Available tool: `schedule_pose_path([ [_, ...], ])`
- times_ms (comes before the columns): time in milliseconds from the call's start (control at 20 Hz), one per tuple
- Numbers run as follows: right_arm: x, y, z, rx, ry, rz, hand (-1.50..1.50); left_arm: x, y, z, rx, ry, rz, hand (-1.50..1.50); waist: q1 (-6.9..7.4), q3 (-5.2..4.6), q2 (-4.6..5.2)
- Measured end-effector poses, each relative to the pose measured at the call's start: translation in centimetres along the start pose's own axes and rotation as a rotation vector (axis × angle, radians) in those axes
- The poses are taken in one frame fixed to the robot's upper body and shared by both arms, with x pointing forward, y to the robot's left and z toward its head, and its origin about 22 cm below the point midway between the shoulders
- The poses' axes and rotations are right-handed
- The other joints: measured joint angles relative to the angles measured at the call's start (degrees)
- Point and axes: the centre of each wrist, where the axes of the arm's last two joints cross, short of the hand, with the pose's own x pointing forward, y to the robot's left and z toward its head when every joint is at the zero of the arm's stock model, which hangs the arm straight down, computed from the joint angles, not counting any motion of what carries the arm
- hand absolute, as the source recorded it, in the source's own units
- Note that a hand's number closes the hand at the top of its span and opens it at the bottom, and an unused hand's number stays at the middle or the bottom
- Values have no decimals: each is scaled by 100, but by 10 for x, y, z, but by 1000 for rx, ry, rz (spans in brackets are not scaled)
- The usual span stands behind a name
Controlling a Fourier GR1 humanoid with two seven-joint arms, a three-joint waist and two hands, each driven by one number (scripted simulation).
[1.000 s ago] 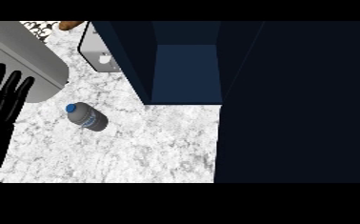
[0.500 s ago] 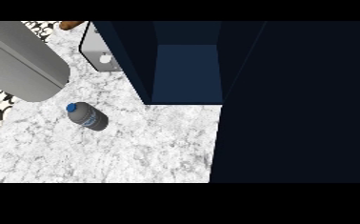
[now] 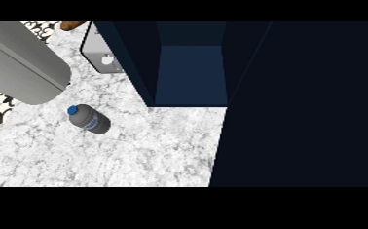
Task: Pick up the bottled water, place it into the cabinet and close the cabinet
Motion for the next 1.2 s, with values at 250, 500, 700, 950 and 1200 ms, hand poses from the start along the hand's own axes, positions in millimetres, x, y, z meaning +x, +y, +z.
schedule_pose_path([
  [250,4,4,-2,5,7,-16,-150,-12,4,-4,-11,39,-50,-150,-16,0,2],
  [500,4,1,1,1,16,0,-150,-34,4,-12,1,75,-61,-150,-33,0,4],
  [700,7,7,1,14,18,-29,-150,-56,13,-17,26,103,-67,-150,-50,-2,5],
  [950,11,13,-6,26,25,-46,-150,-84,16,-26,52,145,-77,-150,-47,-3,7],
  [1200,11,16,-4,31,27,-49,-150,-115,34,-29,65,198,-83,-150,-77,-5,8],
])
